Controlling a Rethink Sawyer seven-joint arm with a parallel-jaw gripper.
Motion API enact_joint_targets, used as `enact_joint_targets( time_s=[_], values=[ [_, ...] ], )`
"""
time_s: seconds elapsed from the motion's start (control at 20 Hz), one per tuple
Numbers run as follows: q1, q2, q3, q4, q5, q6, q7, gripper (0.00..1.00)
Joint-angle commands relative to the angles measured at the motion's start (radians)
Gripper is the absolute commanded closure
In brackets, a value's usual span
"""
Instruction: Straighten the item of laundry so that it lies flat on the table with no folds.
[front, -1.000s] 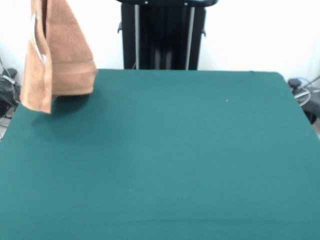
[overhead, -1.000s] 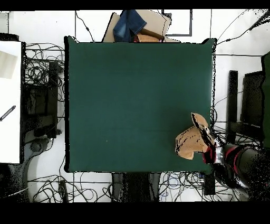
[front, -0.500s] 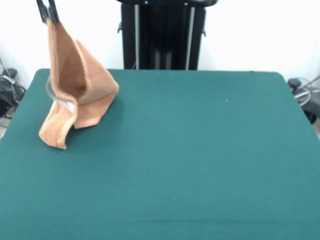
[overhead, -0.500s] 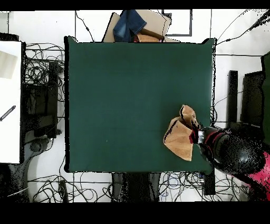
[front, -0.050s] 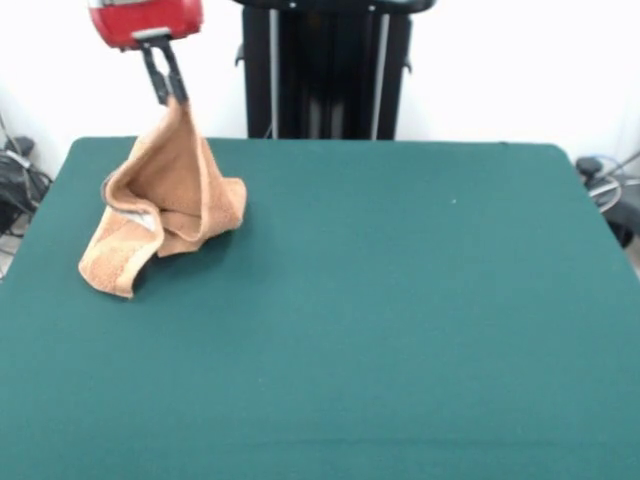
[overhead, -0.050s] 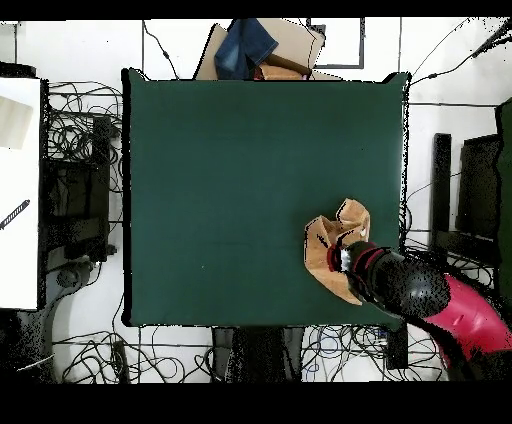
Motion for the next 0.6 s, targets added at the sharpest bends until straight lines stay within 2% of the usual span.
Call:
enact_joint_targets(
  time_s=[0.05,0.4,0.6],
  values=[
    [0.044,-0.012,0.09,0.118,-0.042,-0.003,0.012,1.0],
    [0.037,-0.17,0.165,0.228,0.058,0.001,0.047,1.0],
    [0.015,-0.259,0.208,0.27,0.128,0.036,0.022,1.0]
  ],
)
